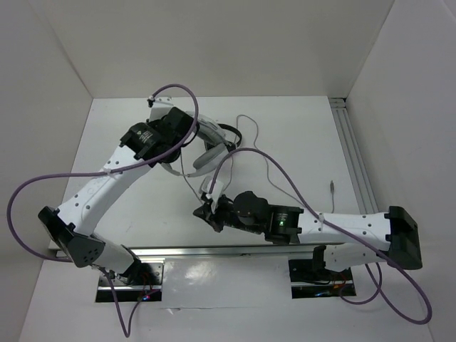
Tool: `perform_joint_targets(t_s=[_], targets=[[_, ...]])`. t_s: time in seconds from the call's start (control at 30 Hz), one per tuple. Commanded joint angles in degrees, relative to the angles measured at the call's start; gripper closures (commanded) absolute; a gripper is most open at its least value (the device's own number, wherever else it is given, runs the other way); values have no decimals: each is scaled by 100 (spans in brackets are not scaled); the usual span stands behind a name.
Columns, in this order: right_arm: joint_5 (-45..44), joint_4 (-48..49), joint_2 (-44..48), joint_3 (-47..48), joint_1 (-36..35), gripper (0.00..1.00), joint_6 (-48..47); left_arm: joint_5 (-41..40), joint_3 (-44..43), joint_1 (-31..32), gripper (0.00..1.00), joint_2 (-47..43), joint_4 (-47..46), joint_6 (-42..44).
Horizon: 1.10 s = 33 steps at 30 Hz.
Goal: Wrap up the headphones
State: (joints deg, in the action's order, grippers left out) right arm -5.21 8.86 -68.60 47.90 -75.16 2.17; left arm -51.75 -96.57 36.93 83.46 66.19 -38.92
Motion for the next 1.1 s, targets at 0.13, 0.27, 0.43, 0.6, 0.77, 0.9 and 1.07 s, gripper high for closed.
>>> perform_joint_targets(t_s=[0.13, 0.27, 0.43, 0.6, 0.77, 0.9, 1.07], targets=[[-3690, -1948, 137, 1238, -368, 100, -876, 103, 867, 164, 100, -215, -247, 402], [-5724, -1662, -276, 1389, -535, 98, -1436, 568, 1316, 349, 100, -435, -361, 648], [-6633, 192, -155, 731, -588, 98, -2414, 1710, 2010, 491, 100, -1182, -1011, 1175], [-5844, 1258, 627, 141, -211, 81, -2153, 2204, 2178, 605, 100, -1508, -1144, 1474], [-4859, 1030, 866, 264, 466, 79, -1756, 2274, 2064, 780, 100, -1561, -969, 1615], [-4200, 943, 866, 395, 800, 77, -1598, 2274, 2011, 939, 100, -1499, -846, 1676], [-3189, 819, 699, 387, 1493, 78, -1080, 2397, 1687, 1062, 100, -1613, -792, 1677]])
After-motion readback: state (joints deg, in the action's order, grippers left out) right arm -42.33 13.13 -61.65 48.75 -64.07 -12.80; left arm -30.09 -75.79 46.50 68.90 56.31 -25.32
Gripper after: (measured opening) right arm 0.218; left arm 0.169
